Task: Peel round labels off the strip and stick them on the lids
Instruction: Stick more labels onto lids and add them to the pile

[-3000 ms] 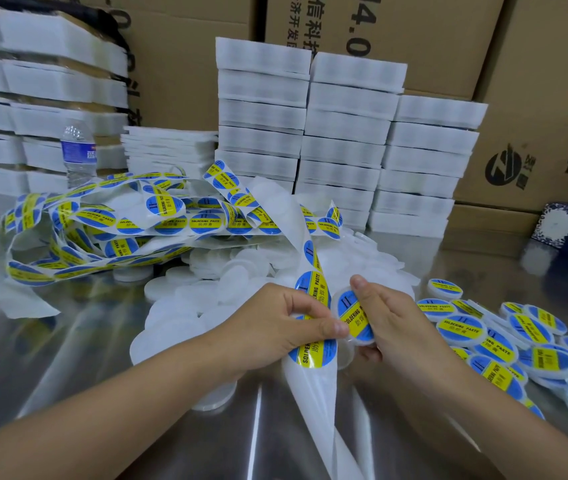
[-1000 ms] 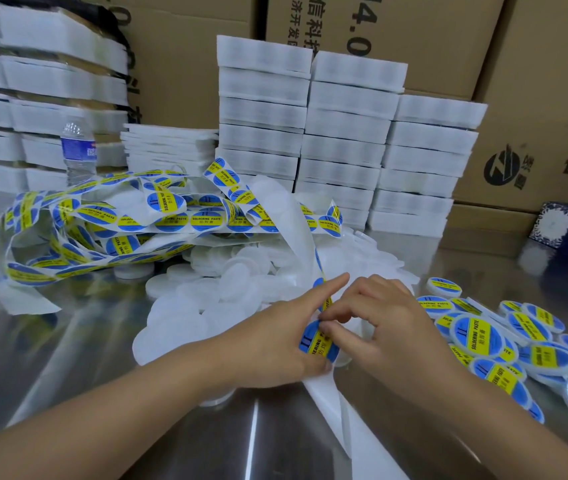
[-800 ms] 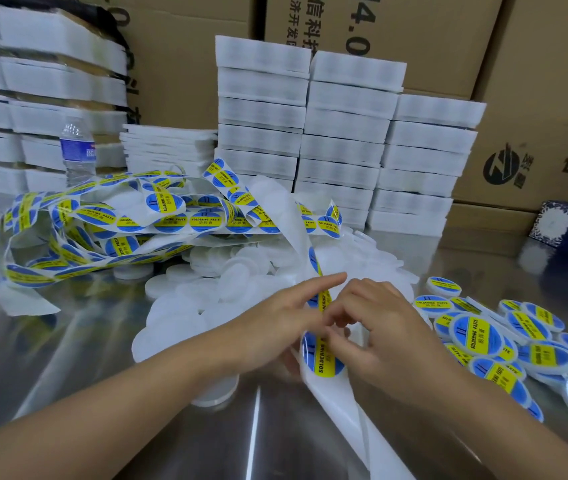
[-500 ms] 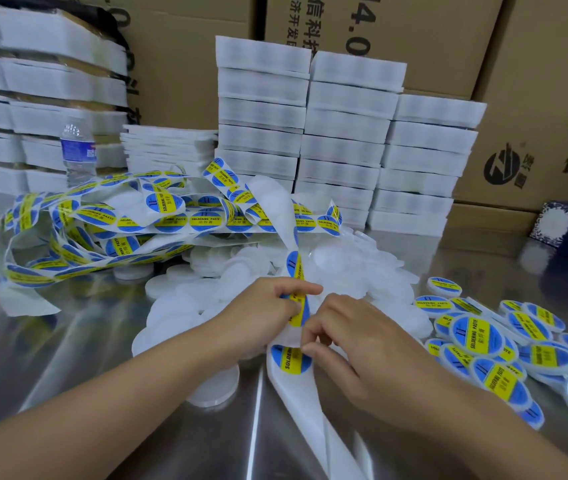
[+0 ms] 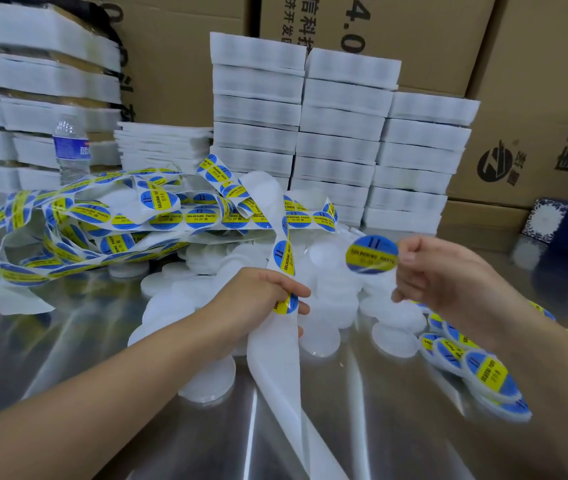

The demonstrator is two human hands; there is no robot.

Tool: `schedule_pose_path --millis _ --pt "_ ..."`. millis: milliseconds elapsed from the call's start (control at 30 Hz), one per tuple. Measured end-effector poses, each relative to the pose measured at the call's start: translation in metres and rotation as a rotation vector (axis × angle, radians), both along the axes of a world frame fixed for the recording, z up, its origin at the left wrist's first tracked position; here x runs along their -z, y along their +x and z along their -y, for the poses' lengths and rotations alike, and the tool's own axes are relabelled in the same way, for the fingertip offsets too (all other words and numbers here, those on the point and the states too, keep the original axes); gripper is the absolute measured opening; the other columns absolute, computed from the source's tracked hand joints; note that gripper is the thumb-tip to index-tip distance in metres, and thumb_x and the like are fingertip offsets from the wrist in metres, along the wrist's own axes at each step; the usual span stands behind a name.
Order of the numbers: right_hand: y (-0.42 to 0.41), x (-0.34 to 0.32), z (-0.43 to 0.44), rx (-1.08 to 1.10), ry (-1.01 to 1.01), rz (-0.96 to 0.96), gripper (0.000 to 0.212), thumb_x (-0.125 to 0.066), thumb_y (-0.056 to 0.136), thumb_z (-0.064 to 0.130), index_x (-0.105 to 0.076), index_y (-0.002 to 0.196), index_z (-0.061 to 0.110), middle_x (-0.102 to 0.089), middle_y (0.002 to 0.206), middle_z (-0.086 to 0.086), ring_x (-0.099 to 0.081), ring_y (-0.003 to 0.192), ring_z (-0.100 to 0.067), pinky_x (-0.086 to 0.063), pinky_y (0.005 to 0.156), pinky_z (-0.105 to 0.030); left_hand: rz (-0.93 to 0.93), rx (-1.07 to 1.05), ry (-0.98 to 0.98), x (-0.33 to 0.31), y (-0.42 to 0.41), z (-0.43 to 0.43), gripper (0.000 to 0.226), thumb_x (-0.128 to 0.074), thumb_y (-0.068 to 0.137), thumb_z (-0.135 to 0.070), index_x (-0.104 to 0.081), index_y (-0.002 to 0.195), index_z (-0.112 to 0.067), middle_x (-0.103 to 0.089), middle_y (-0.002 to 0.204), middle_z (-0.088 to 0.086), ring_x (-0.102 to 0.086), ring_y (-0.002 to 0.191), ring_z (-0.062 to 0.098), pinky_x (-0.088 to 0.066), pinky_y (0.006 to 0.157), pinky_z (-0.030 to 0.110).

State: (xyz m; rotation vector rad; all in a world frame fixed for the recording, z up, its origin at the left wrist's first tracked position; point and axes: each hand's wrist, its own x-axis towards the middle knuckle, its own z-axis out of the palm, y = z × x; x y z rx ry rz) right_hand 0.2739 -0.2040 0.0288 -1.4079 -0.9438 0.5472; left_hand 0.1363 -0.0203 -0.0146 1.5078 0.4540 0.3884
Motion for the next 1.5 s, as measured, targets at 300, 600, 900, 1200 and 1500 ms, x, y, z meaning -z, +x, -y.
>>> schedule_pose_path --millis 300,600,900,1200,1500 --pt "0.010 0.015 0.000 0.267 -0.646 0.715 0.046 -0.076 0.069 0.030 -0.048 0.104 0.042 -0.067 0.070 0.016 -0.053 0.054 0.004 -0.040 0.049 -0.012 0.003 0.016 -0.007 -0.001 0.000 0.004 0.040 -0.038 0.089 0.012 -0.071 0.073 -0.003 -0.072 0.066 0.012 -0.064 0.046 0.023 -0.053 0.045 0.025" --pt "-0.002 0.034 -0.011 0.185 -0.796 0.909 0.087 -0.058 0.075 0.018 -0.013 0.145 0.041 -0.066 0.069 0.011 -0.058 0.065 0.000 -0.045 0.061 -0.013 0.008 0.027 0.005 0.000 0.001 0.004 0.041 -0.037 0.089 0.013 -0.070 0.072 -0.003 -0.071 0.066 0.011 -0.064 0.049 0.023 -0.057 0.051 0.027" --pt "-0.004 0.021 -0.014 0.180 -0.443 0.474 0.094 -0.073 0.071 0.013 -0.019 0.142 0.042 -0.072 0.075 0.005 -0.055 0.056 -0.003 -0.045 0.061 -0.020 0.014 0.034 0.010 -0.003 -0.001 0.007 0.038 -0.038 0.089 0.013 -0.069 0.075 -0.001 -0.070 0.070 0.012 -0.064 0.050 0.022 -0.056 0.049 0.026" --pt "-0.010 0.016 -0.017 -0.009 0.018 0.047 0.092 -0.082 0.059 0.009 -0.038 0.134 0.037 -0.063 0.069 0.001 -0.043 0.052 -0.014 -0.037 0.057 -0.026 -0.018 0.000 0.115 -0.001 0.002 0.008 0.019 -0.061 0.089 -0.014 -0.073 0.093 0.000 -0.076 0.086 0.006 -0.063 0.070 0.015 -0.055 0.076 0.026" --pt "-0.011 0.023 -0.023 -0.111 0.082 -0.090 0.074 -0.072 0.065 0.011 -0.045 0.129 0.037 -0.060 0.066 0.002 -0.044 0.051 -0.013 -0.043 0.050 -0.022 -0.076 0.104 0.204 -0.002 0.000 0.011 0.023 -0.056 0.092 -0.028 -0.074 0.094 -0.015 -0.076 0.085 -0.010 -0.067 0.080 0.011 -0.053 0.073 0.023"
